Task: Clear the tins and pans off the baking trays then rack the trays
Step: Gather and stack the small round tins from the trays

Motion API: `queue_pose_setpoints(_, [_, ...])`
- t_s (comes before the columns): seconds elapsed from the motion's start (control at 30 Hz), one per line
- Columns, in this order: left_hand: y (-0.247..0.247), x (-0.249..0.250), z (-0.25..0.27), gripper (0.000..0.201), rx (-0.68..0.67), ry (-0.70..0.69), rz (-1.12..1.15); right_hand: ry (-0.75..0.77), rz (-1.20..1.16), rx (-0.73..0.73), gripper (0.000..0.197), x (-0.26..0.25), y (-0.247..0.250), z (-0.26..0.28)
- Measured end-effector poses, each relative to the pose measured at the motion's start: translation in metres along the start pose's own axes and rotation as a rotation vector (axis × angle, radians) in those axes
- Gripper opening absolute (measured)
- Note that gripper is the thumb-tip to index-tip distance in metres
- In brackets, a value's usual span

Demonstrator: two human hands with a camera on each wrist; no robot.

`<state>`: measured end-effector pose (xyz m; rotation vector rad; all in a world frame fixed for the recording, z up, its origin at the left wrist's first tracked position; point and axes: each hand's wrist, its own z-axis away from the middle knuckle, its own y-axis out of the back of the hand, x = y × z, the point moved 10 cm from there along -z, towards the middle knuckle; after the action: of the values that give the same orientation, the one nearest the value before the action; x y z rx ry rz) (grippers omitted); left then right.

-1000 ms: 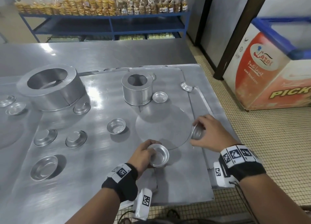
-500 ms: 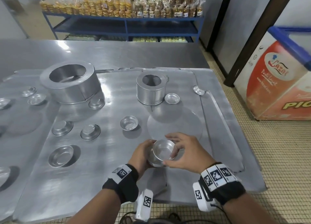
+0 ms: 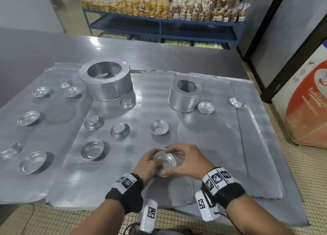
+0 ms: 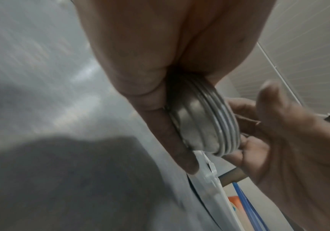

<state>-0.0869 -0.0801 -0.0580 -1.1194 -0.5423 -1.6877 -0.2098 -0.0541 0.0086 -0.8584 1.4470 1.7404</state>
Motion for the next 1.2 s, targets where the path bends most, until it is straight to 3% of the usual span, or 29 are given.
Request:
queue_pose_setpoints(0.1, [0.023,0.000,0.002,0.039,0.046,-0.008,0.029,-0.113,-0.062,0.124,0.047,0.011,0.008,-0.033])
queue_pose_setpoints(0.17, [0.038,0.002,0.005,0.033,0.073,-0.014,0.062,-0.167,0.033,0.245,0.032,0.018,0.021,-0.056])
queue_pose_setpoints(0.23, [0.053,0.002,0.007,0.032,0.101,-0.017,0.090,-0.213,0.129,0.322,0.030,0.024,0.029,-0.078])
queue_pose_setpoints(0.37, [0.082,0.000,0.011,0.038,0.162,-0.028,0.135,-0.364,0.149,0.358,0.037,0.036,0.029,-0.110])
queue_pose_setpoints(0.47, [0.099,0.003,0.017,0.035,0.178,-0.039,0.157,-0.452,0.186,0.330,0.030,0.041,0.024,-0.126])
queue_pose_setpoints(0.57, [0.115,0.003,0.022,0.045,0.190,-0.045,0.186,-0.505,0.164,0.346,0.018,0.049,0.023,-0.135])
queue_pose_setpoints(0.73, [0.147,-0.005,0.017,0.035,0.263,-0.045,0.063,-0.476,0.068,0.394,0.022,0.031,0.022,-0.131])
queue_pose_setpoints(0.87, [0.157,-0.003,0.016,0.021,0.293,-0.079,0.035,-0.395,-0.119,0.326,0.023,-0.010,0.002,-0.120])
queue_pose_setpoints(1.0, [0.164,0.003,0.018,0.051,0.309,-0.118,0.046,-0.303,-0.114,0.227,0.019,-0.055,-0.023,-0.106])
queue_pose_setpoints(1.2, [0.163,0.007,0.013,0.059,0.240,-0.146,0.026,-0.288,0.003,0.091,0.017,-0.082,-0.059,-0.090])
